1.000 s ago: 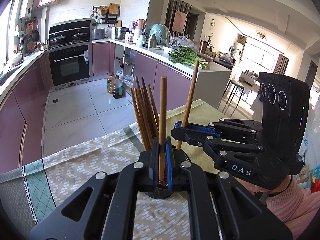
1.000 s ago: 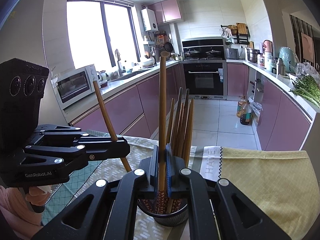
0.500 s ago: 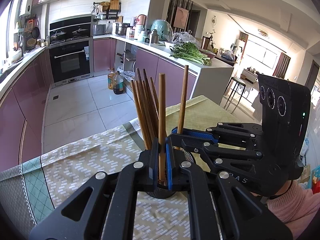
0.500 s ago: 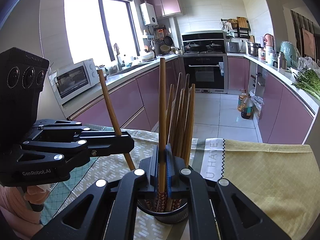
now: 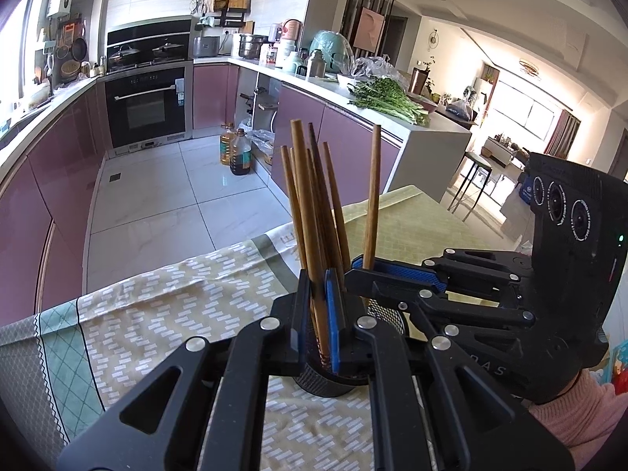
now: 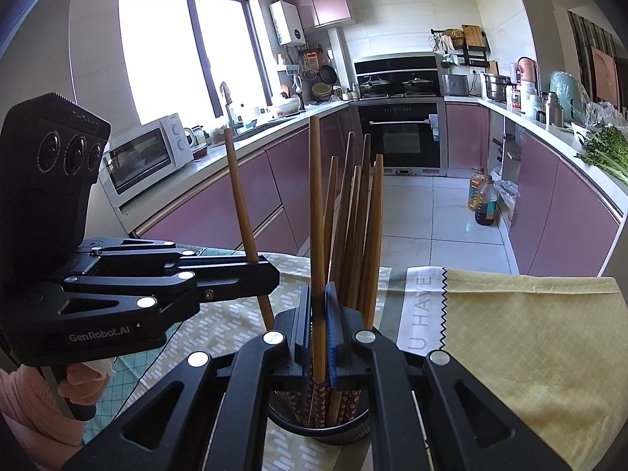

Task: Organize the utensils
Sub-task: 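Open both tools to release the chopsticks and withdraw from the cup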

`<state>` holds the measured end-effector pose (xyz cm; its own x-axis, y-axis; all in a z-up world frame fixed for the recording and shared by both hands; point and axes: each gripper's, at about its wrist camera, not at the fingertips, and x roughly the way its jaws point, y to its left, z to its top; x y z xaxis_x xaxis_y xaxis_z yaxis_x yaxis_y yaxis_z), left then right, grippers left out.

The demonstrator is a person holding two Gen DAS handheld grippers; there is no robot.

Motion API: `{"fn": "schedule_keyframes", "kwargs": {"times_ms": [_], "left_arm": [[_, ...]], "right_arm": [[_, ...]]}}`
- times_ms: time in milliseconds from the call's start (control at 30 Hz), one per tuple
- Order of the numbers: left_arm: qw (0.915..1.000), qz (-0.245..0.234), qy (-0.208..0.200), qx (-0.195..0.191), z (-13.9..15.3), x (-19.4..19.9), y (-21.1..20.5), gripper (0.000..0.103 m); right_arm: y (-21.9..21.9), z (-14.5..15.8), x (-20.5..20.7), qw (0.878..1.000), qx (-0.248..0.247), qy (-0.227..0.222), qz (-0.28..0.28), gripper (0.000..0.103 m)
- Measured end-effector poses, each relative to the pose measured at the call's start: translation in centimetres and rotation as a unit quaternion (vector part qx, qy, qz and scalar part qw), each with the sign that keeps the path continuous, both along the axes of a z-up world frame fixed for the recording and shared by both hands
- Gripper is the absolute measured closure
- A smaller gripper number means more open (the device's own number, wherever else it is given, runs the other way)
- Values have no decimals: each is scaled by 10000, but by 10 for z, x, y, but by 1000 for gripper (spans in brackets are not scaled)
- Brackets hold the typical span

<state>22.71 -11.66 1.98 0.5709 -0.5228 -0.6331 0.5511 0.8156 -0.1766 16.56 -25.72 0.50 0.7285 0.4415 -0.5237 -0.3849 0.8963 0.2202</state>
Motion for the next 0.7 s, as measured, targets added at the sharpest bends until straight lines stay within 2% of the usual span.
{"fn": "schedule_keyframes", "kwargs": {"times_ms": [233,433,500,533,600,633,667,700], "left_arm": [[9996,-55,275,-45,-18,8,2,94],[9996,76,197,-188,-26,-3,11,90],[9994,213,45,-254,-25,-12,19,78],[9990,330,-59,-302,-24,-17,25,68],[9974,575,-265,-350,-23,-27,36,58],[9954,798,-422,-306,-22,-33,43,48],[9923,1047,-609,-241,-20,-39,50,38],[9896,1212,-751,-205,-19,-45,55,36]], "right_arm": [[-6,-6,2,9998,139,123,-71,95],[-7,-10,-4,9997,199,169,-10,93],[-6,-10,-9,9996,239,136,22,77],[-6,-10,-12,9996,247,109,44,74],[-3,-8,-19,9998,212,13,69,67],[-1,-8,-24,9998,165,-58,56,63],[0,-7,-27,9998,119,-122,35,53],[2,-8,-32,9998,62,-188,18,50]]}}
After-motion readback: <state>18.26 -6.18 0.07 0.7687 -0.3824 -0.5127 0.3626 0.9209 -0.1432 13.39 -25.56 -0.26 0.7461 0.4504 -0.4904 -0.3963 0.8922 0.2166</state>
